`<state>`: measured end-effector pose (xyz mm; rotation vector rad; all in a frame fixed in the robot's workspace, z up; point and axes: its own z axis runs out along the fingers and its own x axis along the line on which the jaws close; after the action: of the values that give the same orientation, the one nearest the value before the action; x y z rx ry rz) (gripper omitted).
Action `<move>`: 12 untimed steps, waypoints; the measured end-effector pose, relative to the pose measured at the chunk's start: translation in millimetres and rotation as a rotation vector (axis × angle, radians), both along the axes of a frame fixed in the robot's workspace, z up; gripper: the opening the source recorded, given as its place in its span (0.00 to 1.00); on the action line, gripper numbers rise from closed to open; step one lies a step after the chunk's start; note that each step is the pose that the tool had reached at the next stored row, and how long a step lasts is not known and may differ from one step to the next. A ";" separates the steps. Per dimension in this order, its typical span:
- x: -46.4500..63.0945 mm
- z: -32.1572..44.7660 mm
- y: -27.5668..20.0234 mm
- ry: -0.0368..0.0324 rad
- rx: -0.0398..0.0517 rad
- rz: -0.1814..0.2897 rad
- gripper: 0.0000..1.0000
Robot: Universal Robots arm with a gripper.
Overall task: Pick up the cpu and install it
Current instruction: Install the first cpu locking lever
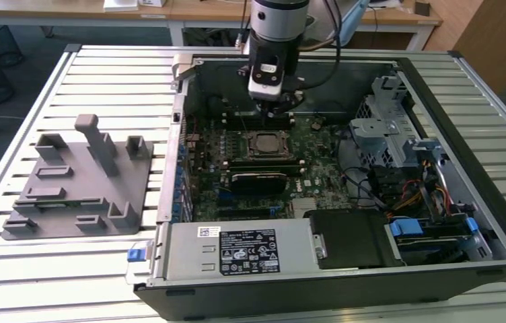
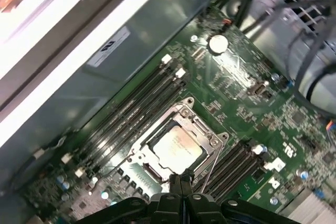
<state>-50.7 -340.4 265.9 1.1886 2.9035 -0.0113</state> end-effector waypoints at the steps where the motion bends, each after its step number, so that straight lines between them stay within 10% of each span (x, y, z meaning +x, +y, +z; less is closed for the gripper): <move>1: 0.0 -0.1 0.0 0.0000 -0.0003 0.018 0.11; 12: 0.0 -1.4 0.0 0.0002 -0.0035 0.217 0.11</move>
<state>-50.7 -340.4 264.5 0.8659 3.0134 -0.0157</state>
